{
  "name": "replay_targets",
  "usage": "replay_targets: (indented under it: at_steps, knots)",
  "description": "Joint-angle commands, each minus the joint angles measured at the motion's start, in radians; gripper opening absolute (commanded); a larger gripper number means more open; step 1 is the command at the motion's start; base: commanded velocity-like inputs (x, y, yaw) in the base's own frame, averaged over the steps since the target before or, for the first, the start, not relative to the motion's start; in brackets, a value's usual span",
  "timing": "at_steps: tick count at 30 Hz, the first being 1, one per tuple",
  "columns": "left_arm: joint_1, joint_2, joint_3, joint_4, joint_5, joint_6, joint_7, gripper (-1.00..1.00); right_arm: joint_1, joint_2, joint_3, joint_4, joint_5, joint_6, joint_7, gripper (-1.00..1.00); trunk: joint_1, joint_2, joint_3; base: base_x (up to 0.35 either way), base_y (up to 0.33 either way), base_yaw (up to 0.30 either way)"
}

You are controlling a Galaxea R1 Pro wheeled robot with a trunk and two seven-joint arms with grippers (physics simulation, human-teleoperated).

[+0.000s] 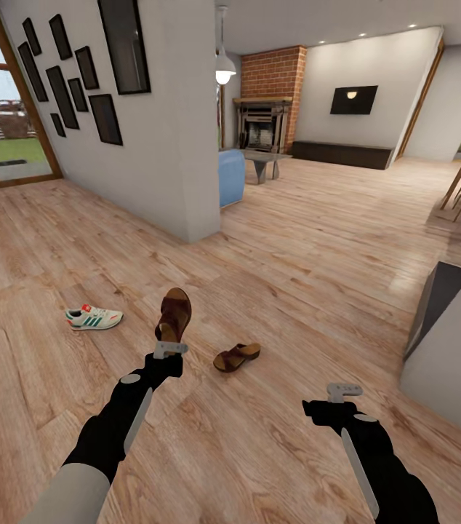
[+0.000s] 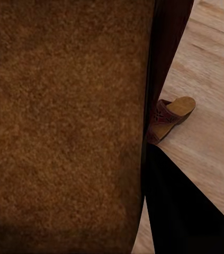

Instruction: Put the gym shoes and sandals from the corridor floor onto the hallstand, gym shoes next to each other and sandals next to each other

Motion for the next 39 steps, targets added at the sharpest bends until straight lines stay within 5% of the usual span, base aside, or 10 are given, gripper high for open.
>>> replay_targets:
  at_steps: [1,23,39]
  knots:
    - [0.0,0.0,0.001,-0.002,-0.007,0.006,-0.006,-1.0,0.0,0.0,0.0,-0.001,0.0,0.005,0.0,1.0,0.0,0.0,-0.001,0.0,0.0,0.0]
    - [0.0,-0.002,0.001,0.0,-0.006,0.006,-0.006,-1.0,0.0,0.0,-0.001,-0.004,-0.001,0.005,0.0,1.0,0.0,0.0,0.012,-0.231,-0.004,-0.076]
    - [0.001,-0.005,0.001,0.0,-0.005,0.004,-0.006,-1.0,0.0,0.0,-0.001,-0.007,0.0,0.005,0.0,1.0,0.0,0.0,0.031,-0.152,-0.235,-0.22]
